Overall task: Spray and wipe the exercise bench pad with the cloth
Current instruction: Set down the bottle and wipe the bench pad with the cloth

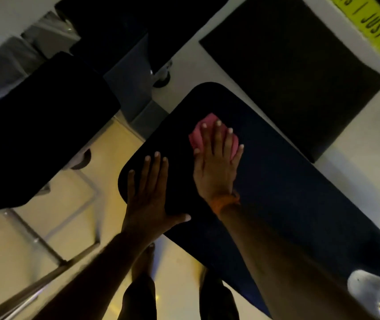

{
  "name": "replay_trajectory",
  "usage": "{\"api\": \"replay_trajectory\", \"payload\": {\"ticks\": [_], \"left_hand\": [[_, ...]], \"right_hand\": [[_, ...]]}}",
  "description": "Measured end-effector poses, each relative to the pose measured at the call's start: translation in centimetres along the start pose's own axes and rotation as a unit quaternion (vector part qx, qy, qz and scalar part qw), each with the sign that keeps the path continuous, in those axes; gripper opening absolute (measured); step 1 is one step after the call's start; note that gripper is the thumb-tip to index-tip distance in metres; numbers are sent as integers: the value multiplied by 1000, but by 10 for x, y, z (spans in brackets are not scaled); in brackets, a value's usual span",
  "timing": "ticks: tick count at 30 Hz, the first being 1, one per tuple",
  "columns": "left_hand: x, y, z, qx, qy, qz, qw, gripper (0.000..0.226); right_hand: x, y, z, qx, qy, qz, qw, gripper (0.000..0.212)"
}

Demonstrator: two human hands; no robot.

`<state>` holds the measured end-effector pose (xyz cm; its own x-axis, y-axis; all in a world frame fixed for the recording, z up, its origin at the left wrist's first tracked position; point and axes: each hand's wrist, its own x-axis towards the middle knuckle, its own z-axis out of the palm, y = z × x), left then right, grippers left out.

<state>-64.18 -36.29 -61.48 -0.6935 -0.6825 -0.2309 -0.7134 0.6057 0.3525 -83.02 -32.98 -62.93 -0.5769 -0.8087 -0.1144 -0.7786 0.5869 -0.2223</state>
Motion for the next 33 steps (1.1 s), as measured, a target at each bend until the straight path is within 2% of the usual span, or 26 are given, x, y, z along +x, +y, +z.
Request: {"api": "replay_trajectory", "payload": {"ticks": [1,3,4,5,8,9,11,13,15,18,20,24,26,28,30,33], "left_hand": [[-2,3,2,-2,8,-11,1000,136],[-9,10,6,-11,25,-45,999,133],[-14,12,8,-24,34,-66,997,133],[-19,15,10,-39,41,-85,995,133],[-24,26,19,-60,44,-117,990,136],[-26,30,21,-61,46,-128,989,137],[-30,36,22,-73,47,-157,984,139],[-35,41,22,-93,44,-190,976,141],[-42,45,20,-107,32,-212,971,143],[-48,53,23,-105,22,-230,967,147],[-50,57,25,-109,25,-235,966,147],[-54,58,25,-165,43,-239,956,141],[-59,56,22,-197,55,-229,952,131],[-64,56,18,-201,65,-225,951,120],[-64,58,16,-185,95,-240,948,110],[-52,65,14,-172,145,-278,934,91]], "right_hand": [[-12,-7,2,2,-9,-70,998,62],[-25,9,1,-17,-54,-256,965,62],[-15,21,-2,-26,-58,-305,950,62],[3,25,-4,-30,-49,-307,950,61],[44,4,-5,-11,-17,-156,988,59],[38,-5,-3,-13,-19,-155,988,59],[10,-1,0,-33,-39,-285,957,61],[-1,25,-10,-55,-85,-431,896,61],[26,28,-13,-67,-90,-475,873,60],[62,-14,-6,-63,-78,-374,922,61],[48,-27,-4,-57,-81,-351,931,62],[-6,23,-15,-74,-140,-492,856,63],[-11,40,-22,-38,-180,-501,846,65],[-9,40,-29,46,-201,-435,877,67],[-8,34,-38,121,-184,-334,917,67],[0,21,-44,124,-157,-233,952,71]]}}
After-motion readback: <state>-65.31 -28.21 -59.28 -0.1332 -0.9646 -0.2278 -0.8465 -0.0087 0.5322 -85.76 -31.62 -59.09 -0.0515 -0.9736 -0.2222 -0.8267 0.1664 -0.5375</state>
